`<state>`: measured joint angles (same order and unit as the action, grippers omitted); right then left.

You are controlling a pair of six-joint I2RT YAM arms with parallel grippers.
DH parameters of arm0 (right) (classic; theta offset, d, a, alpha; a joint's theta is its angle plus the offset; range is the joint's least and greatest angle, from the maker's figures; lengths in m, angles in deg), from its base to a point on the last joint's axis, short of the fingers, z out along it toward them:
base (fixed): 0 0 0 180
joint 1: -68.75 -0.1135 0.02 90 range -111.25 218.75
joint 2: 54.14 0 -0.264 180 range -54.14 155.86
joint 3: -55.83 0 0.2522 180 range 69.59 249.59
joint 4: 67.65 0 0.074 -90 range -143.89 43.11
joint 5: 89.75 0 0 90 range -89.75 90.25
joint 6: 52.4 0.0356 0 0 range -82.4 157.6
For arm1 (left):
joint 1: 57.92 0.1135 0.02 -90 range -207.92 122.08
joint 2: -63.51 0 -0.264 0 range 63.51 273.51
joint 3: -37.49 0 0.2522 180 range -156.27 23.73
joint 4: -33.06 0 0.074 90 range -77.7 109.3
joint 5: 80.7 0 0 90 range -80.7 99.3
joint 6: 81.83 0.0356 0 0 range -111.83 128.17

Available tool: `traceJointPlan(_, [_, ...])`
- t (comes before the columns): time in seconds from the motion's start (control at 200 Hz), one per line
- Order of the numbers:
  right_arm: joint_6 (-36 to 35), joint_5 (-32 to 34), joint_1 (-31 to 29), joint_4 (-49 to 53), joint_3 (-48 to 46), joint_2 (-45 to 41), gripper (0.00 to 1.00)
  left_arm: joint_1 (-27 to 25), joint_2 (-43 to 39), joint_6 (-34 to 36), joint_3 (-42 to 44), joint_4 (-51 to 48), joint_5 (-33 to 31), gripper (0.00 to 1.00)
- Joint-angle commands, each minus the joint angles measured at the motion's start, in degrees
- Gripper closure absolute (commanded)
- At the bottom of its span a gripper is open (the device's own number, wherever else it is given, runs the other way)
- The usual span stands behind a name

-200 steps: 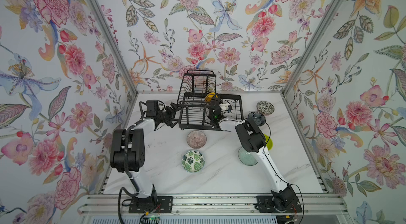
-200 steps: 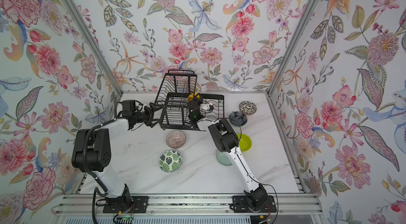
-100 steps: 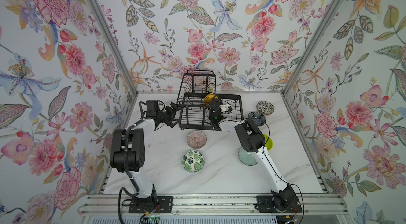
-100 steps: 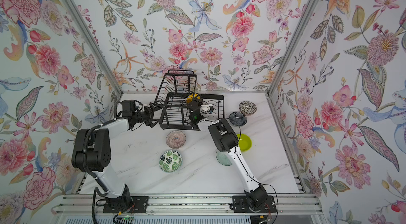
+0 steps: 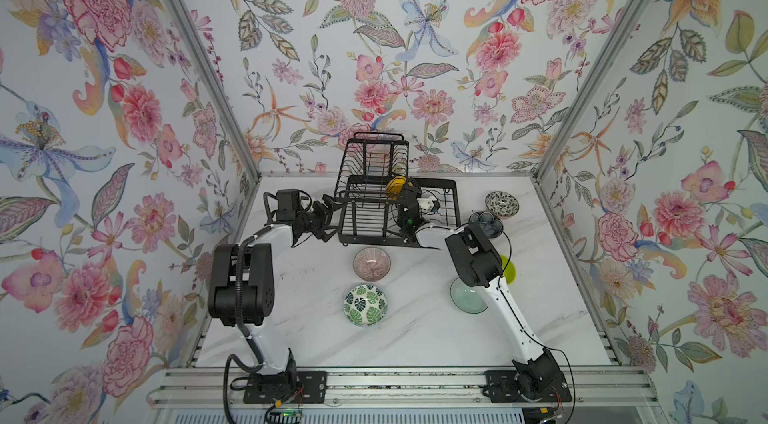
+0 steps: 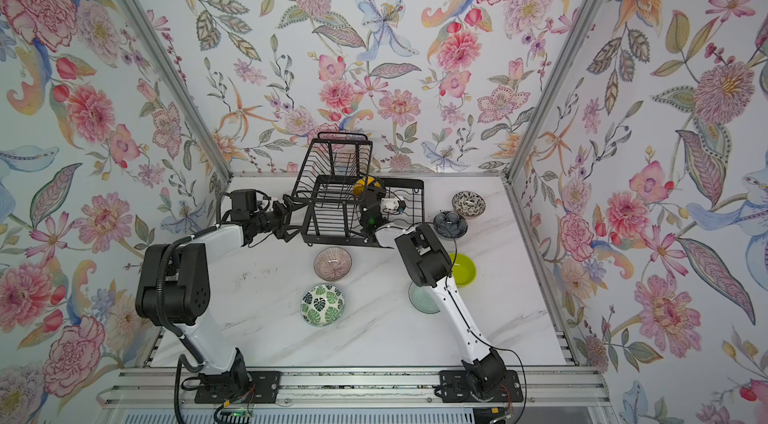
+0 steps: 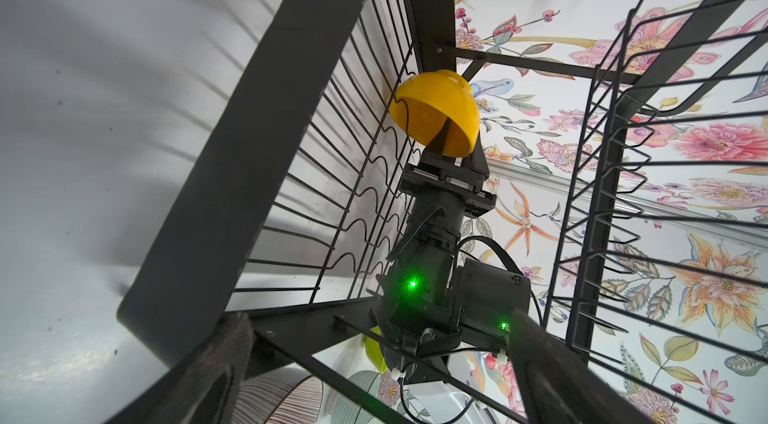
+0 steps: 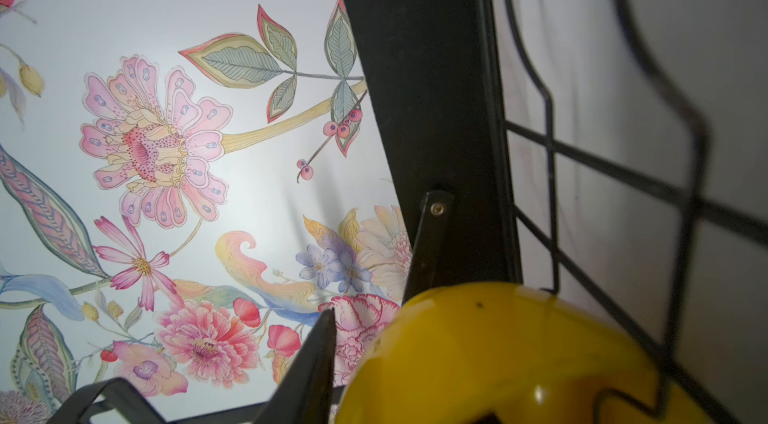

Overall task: Load the bowls into the dish rack
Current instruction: 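Open the right gripper and withdraw it from the yellow bowl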

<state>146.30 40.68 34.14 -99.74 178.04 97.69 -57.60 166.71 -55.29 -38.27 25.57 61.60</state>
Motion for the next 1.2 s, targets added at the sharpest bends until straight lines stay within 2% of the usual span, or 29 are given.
traceJointPlan(0.0, [-1.47, -0.35, 1.22, 6.10, -1.30, -0.32, 0.62, 0.05, -1.21, 1.18, 0.30, -2.10, 0.27, 0.01])
traceJointPlan(0.36, [-0.86, -1.23, 1.39, 4.15, -7.11, -5.83, 0.42, 0.04, -3.08, 4.52, 0.39, -6.77, -1.42, 0.01])
traceJointPlan(0.721, [-1.00, -3.51, 2.27, 3.92, -9.91, -10.27, 0.01, 0.10, -3.70, 6.50, 0.28, -9.48, -2.61, 0.01])
traceJointPlan(0.871, [-0.71, -5.24, 2.65, 5.36, -10.68, -12.01, 0.01, 0.07, -4.23, 7.12, 0.39, -10.10, -3.01, 0.01])
traceJointPlan(1.191, [5.81, -9.57, 2.79, 10.24, -14.06, -15.53, 0.01, 0.25, -4.41, 8.51, -0.32, -12.06, -3.97, 0.01])
